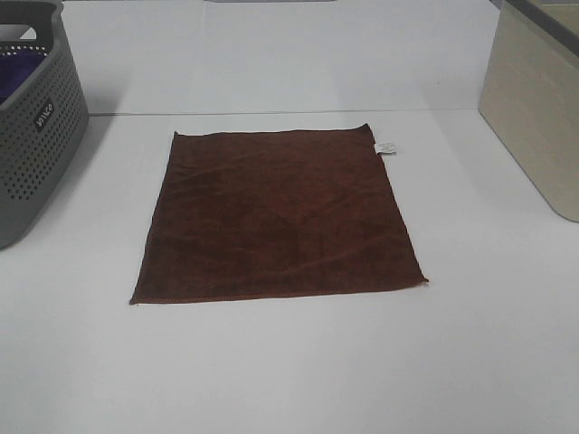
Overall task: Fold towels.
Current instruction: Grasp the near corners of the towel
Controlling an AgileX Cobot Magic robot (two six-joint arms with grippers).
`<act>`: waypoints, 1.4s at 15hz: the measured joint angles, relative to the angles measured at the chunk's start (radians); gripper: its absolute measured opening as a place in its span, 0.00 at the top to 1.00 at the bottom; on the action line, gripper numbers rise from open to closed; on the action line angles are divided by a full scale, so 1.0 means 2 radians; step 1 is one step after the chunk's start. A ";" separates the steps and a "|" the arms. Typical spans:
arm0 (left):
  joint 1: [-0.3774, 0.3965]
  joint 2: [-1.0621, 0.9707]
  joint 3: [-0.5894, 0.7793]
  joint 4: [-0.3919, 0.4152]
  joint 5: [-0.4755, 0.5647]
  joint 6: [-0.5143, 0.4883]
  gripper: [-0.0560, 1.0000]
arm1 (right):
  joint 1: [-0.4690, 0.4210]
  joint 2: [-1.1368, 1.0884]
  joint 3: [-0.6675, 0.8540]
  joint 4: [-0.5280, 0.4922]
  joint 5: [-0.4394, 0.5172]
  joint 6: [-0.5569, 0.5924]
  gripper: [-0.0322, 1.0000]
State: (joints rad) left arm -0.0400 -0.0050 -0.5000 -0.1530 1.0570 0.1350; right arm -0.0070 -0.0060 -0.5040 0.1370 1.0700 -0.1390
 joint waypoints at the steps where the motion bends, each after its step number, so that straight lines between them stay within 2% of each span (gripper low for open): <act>1: 0.000 0.000 0.000 0.000 0.000 0.000 0.35 | 0.000 0.000 0.000 0.000 0.000 0.000 0.32; 21: 0.000 0.000 0.000 0.000 0.000 0.000 0.35 | 0.000 0.000 0.000 0.000 0.000 0.000 0.32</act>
State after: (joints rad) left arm -0.0400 -0.0050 -0.5000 -0.1530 1.0570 0.1350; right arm -0.0070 -0.0060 -0.5040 0.1370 1.0700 -0.1390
